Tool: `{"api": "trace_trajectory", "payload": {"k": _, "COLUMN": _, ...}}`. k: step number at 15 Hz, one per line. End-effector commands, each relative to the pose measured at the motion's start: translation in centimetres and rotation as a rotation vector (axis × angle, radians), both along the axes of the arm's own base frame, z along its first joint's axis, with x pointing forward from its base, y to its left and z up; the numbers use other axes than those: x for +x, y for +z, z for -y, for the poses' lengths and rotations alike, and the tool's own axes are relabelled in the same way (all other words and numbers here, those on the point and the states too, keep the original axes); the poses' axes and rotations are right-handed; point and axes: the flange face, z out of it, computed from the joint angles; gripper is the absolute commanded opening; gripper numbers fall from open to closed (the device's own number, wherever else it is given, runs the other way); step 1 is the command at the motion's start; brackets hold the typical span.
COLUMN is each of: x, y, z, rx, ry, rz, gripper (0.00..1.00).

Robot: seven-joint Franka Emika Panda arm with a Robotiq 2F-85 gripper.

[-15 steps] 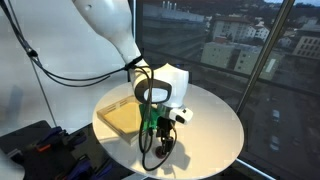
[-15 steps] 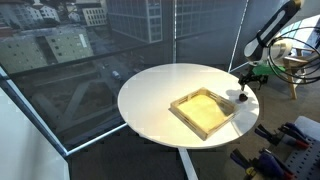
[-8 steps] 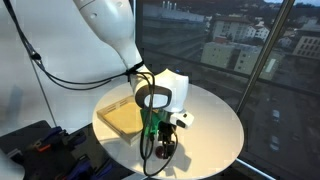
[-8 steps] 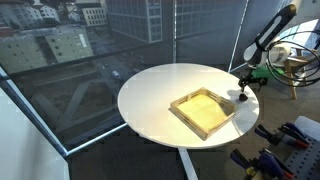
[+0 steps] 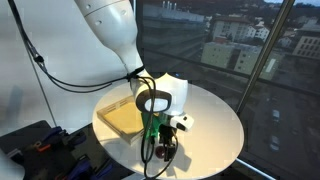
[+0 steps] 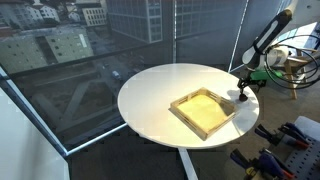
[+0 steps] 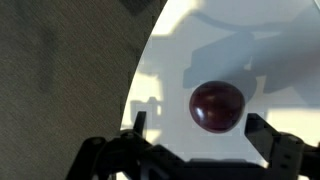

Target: Put the plum plush toy on the tray

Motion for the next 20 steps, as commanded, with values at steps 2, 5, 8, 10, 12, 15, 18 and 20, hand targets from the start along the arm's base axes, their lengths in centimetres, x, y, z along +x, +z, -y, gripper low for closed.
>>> {"api": "trace_trajectory", "payload": {"k": 2, "x": 0.9, "y": -0.5, "z": 0.1, "rx": -0.006, "ry": -0.022, "rz": 0.014, "gripper": 1.00}}
{"api": "trace_trajectory", "payload": {"k": 5, "x": 1.3, "y": -0.8, "z": -0.3, "rx": -0.004, "ry": -0.019, "rz": 0.013, "gripper": 1.00}}
{"api": "trace_trajectory", "payload": {"k": 8, "x": 1.6, "y": -0.9, "z": -0.5, "rx": -0.004, "ry": -0.013, "rz": 0.013, "gripper": 1.00}}
{"api": "trace_trajectory", "payload": {"k": 10, "x": 1.8, "y": -1.0, "z": -0.7, "rx": -0.004, "ry": -0.009, "rz": 0.013, "gripper": 1.00}}
{"api": "trace_trajectory", "payload": {"k": 12, "x": 2.0, "y": -1.1, "z": -0.9, "rx": -0.005, "ry": -0.004, "rz": 0.013, "gripper": 1.00}}
{"api": "trace_trajectory", "payload": {"k": 15, "x": 2.1, "y": -1.4, "z": -1.3, "rx": -0.003, "ry": 0.002, "rz": 0.009, "gripper": 1.00}}
{"api": "trace_trajectory", "payload": {"k": 18, "x": 2.1, "y": -2.0, "z": -1.5, "rx": -0.003, "ry": 0.005, "rz": 0.000, "gripper": 1.00}}
{"api": "trace_trajectory", "payload": {"k": 20, "x": 2.0, "y": -2.3, "z": -1.6, "rx": -0.002, "ry": 0.006, "rz": -0.005, "gripper": 1.00}}
